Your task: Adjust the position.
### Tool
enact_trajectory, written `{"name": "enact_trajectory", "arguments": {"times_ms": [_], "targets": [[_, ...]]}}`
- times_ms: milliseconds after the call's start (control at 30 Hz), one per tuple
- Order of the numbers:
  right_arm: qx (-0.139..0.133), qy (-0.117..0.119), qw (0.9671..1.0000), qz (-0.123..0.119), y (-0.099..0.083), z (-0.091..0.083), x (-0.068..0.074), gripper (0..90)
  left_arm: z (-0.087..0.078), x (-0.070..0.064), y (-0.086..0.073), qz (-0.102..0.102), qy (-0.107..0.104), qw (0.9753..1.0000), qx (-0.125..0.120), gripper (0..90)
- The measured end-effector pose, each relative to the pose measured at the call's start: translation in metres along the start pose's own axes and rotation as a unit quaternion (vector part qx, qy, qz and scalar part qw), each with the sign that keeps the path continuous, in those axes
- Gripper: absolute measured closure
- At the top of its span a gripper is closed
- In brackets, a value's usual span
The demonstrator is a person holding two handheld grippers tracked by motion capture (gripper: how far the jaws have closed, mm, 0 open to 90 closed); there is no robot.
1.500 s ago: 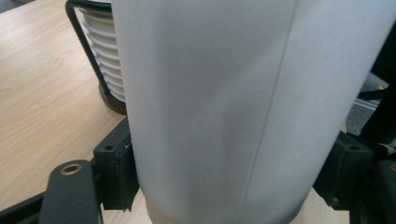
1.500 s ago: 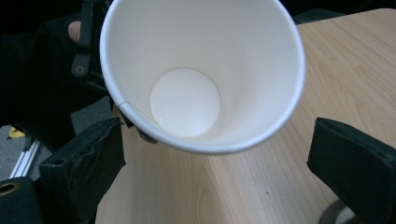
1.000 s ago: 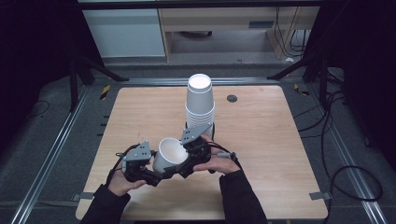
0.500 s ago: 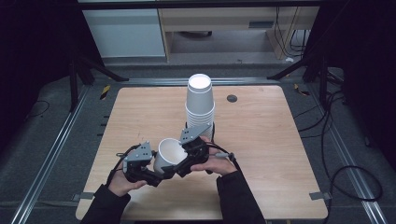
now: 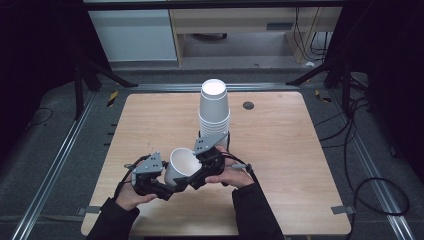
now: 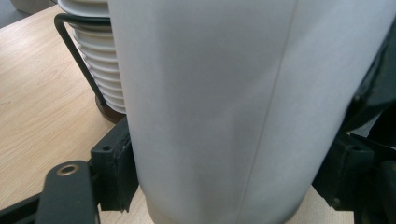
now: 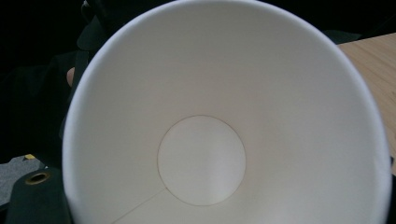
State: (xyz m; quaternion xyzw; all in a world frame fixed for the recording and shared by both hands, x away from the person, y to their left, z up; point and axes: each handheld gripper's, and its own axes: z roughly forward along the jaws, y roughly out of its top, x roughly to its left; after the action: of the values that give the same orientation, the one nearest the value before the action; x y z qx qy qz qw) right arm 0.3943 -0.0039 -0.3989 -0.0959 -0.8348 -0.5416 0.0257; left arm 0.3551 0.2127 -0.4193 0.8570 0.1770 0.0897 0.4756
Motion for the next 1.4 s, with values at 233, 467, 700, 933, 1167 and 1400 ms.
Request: {"name": "enact_trajectory", "arguments": {"times_ms": [233,467,700,933,1167,1400], "targets": [[0.002,-0.022,0.9997,-0.008,0.006,-0.018,0.0,13.2,0.001,0.003,-0.004,-0.003,0.001,0.9998,0.017,15.7],[0.008,-0.06,0.9982,-0.007,0.006,-0.039,0.001,13.0,-0.002,0.011,-0.01,-0.022,0.019,0.9993,0.024,15.3],[0.018,-0.094,0.9954,0.0,-0.001,-0.059,0.002,12.9,-0.001,0.02,-0.018,-0.044,0.051,0.9972,0.031,14.8],[0.028,-0.134,0.9904,0.016,-0.018,-0.085,0.005,12.9,-0.002,0.027,-0.023,-0.064,0.077,0.9944,0.034,14.6],[0.032,-0.166,0.985,0.032,-0.035,-0.108,0.005,12.9,-0.004,0.032,-0.03,-0.091,0.11,0.9893,0.031,15.5],[0.028,-0.228,0.9719,0.052,-0.053,-0.134,0.001,12.6,-0.003,0.036,-0.034,-0.109,0.122,0.9858,0.038,15.5]]}}
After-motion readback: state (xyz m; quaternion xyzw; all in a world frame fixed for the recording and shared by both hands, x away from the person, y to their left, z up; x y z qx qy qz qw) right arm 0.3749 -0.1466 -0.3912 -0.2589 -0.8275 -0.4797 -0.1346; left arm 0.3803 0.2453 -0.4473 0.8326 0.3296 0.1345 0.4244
